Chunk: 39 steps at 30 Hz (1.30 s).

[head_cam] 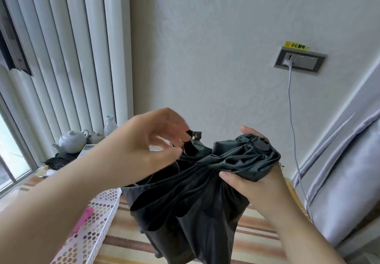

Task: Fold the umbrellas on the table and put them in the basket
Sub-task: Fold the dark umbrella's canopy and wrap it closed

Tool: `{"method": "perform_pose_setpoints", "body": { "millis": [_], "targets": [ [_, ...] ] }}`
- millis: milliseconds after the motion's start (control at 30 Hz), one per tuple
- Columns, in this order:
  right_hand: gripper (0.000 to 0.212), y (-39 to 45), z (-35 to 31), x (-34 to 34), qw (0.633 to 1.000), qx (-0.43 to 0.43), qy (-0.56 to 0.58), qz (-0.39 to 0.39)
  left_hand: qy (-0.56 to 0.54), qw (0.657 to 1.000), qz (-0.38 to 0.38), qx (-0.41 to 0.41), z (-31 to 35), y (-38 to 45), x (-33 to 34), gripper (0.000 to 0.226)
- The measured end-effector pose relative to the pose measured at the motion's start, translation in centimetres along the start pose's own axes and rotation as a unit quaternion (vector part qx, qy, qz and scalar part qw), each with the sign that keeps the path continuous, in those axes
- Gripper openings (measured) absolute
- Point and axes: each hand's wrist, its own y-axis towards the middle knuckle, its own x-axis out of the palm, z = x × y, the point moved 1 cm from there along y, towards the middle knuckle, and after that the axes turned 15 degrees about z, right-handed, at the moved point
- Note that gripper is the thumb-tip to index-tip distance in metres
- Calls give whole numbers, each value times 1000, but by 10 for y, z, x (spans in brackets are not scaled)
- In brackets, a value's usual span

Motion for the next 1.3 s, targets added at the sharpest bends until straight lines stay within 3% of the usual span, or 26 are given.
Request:
{"method": "perform_pose_setpoints", "body": {
  "millis": [100, 200, 333, 500, 667, 867, 1100, 1300],
  "targets": [
    [79, -2, 2, -1, 1000, -12, -9, 4, 147, 989, 0, 1, -7, -2, -9, 24],
    [81, -2, 0, 2, 1000, -22, -11, -2, 168, 985, -31, -27, -6, -6, -6, 14],
    [81, -3, -4, 1, 999, -32, -10, -12, 202, 976, -62, -52, -15, -8, -11, 21],
    [75, -1, -1, -4, 999, -39, 3, 6, 210, 970, 117, -39, -26, -6, -26, 22],
    [76, 2, 4, -6, 999, -48, 9, 7, 244, 962, 66, -106, -41, -5, -29, 6],
    [73, 3, 2, -1, 999, -35, 10, 7, 142, 980, -35, -138, -44, -8, -23, 4],
    [77, 1, 3, 0, 1000, -21, 10, 4, 125, 986, -20, -112, -43, -8, -19, 12],
    [78, 2, 3, 3, 1000, -8, 13, -2, 138, 987, 41, -68, -30, -5, -13, 20]
  ]
}}
